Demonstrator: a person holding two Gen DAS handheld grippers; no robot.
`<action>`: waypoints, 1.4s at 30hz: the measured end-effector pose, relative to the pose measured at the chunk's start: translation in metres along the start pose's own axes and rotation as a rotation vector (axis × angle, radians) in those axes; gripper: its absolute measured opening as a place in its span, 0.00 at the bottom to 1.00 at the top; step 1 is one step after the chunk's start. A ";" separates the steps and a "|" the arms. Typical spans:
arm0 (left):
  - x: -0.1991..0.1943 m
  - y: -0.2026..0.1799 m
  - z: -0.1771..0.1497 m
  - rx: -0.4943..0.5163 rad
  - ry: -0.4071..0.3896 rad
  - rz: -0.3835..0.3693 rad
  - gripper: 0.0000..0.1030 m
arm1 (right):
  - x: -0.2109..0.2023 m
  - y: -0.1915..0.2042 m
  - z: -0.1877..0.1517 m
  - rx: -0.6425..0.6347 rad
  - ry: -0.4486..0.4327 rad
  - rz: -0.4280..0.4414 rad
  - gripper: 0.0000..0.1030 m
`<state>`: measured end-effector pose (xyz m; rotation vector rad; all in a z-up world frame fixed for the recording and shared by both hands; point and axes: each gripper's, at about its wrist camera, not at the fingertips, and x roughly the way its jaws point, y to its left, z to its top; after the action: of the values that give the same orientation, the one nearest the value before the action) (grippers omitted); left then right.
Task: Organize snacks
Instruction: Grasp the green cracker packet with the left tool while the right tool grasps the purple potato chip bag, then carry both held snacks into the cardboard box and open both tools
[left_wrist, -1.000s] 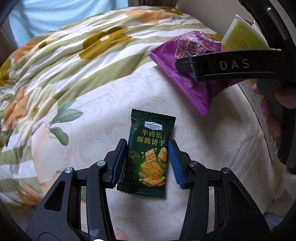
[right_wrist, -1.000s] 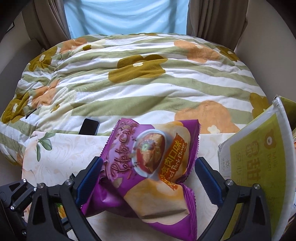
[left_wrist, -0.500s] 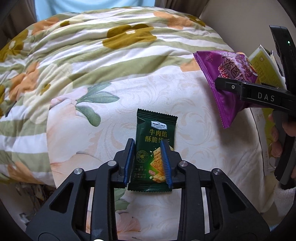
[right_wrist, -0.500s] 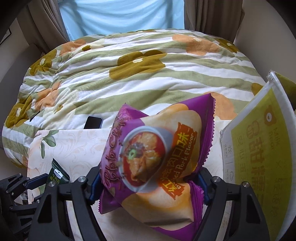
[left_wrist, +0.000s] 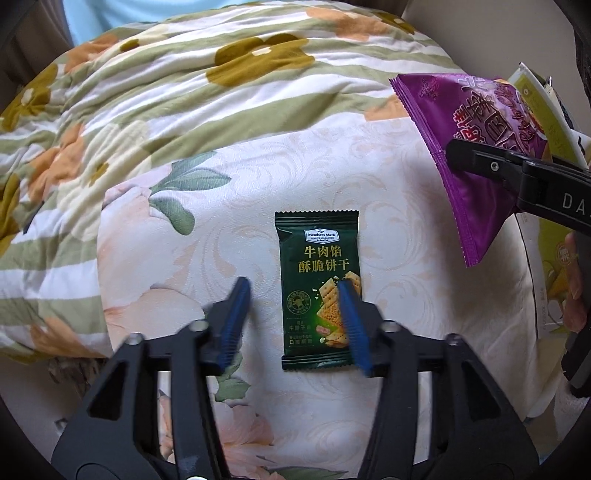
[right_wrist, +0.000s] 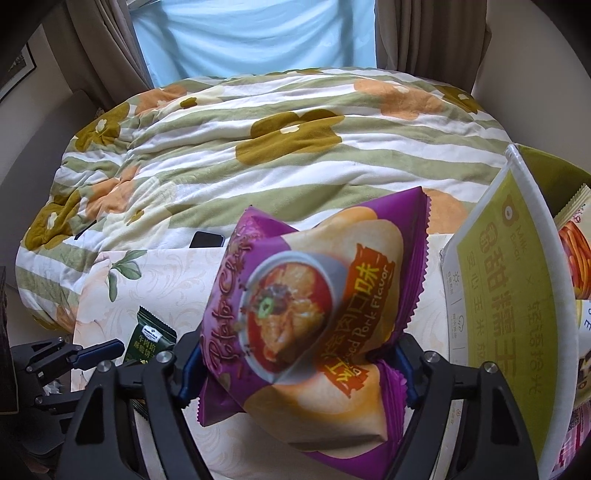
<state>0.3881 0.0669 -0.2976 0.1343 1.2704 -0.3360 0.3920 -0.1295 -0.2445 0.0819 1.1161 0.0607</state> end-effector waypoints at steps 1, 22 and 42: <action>0.000 -0.002 -0.001 0.003 -0.004 0.003 1.00 | -0.001 0.000 -0.001 0.001 -0.002 0.003 0.73; 0.004 -0.024 -0.005 0.014 0.052 0.048 0.40 | -0.024 -0.001 -0.017 0.010 -0.026 0.021 0.73; -0.180 -0.157 0.043 0.113 -0.252 -0.077 0.40 | -0.215 -0.074 -0.006 0.008 -0.279 0.015 0.73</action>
<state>0.3310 -0.0619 -0.1001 0.1349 1.0093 -0.4768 0.2934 -0.2221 -0.0619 0.1023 0.8374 0.0565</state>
